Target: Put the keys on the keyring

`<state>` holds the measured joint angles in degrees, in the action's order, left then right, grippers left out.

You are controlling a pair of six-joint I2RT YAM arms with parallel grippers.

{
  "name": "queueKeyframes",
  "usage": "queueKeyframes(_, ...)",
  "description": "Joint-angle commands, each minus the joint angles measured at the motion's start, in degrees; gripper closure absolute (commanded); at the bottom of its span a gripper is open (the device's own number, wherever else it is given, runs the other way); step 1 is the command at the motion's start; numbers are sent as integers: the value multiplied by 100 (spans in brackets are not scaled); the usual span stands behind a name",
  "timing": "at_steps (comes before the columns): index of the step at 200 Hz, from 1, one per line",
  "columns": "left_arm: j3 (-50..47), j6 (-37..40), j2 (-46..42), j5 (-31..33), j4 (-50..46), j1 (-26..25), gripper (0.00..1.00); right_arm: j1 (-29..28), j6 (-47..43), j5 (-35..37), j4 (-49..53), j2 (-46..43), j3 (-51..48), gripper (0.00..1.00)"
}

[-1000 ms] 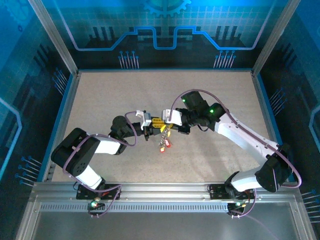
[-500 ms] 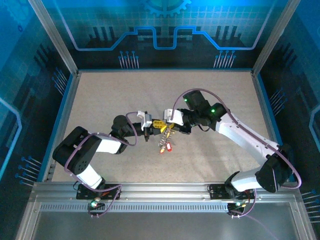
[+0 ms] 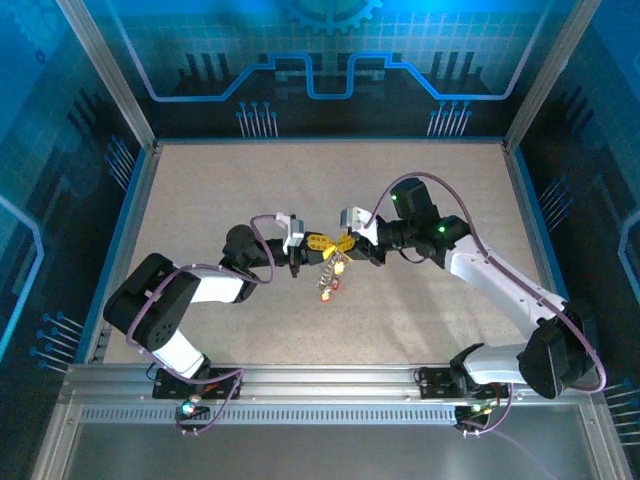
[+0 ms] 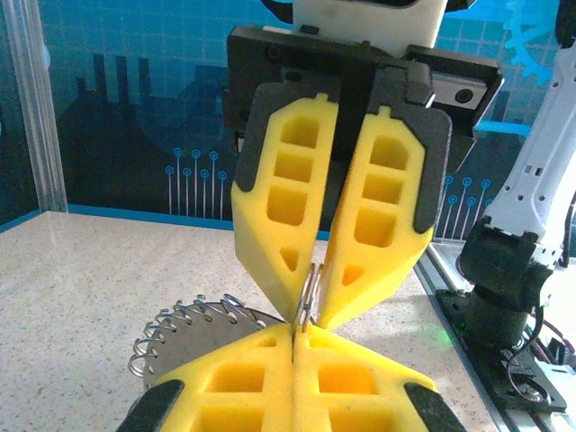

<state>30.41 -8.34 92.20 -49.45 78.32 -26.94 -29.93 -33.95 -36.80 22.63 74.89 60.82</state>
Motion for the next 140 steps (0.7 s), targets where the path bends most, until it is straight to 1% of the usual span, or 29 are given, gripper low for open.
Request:
queueKeyframes(1,184,-175,-56,135,193,-2,100,3,196,-536,-292,0,0,87)
queueKeyframes(18,142,-210,-135,228,193,1,100,8,240,-433,-355,13,-52,90)
queueKeyframes(28,84,-203,-183,279,192,-3,100,3,196,-346,-289,15,-49,96)
queueKeyframes(41,8,-156,-214,357,192,0,100,-8,113,-185,-135,-6,6,100)
queueKeyframes(52,-55,-146,-228,486,185,19,90,-35,43,24,-14,-46,35,100)
queueKeyframes(57,-84,-145,-250,547,183,21,79,-54,-7,126,56,-53,56,100)
queueKeyframes(61,-115,-147,-260,590,183,25,73,-79,-52,208,136,-58,82,100)
queueKeyframes(79,-239,129,-275,581,183,36,67,-205,-337,621,663,23,337,100)
queueKeyframes(101,-217,349,-160,444,183,31,65,-542,-595,1387,1206,175,658,100)
queueKeyframes(122,-118,317,-7,366,183,29,65,-694,-726,1685,1531,354,927,100)
queueKeyframes(140,-29,315,95,294,183,5,68,-832,-790,1953,1695,451,1083,100)
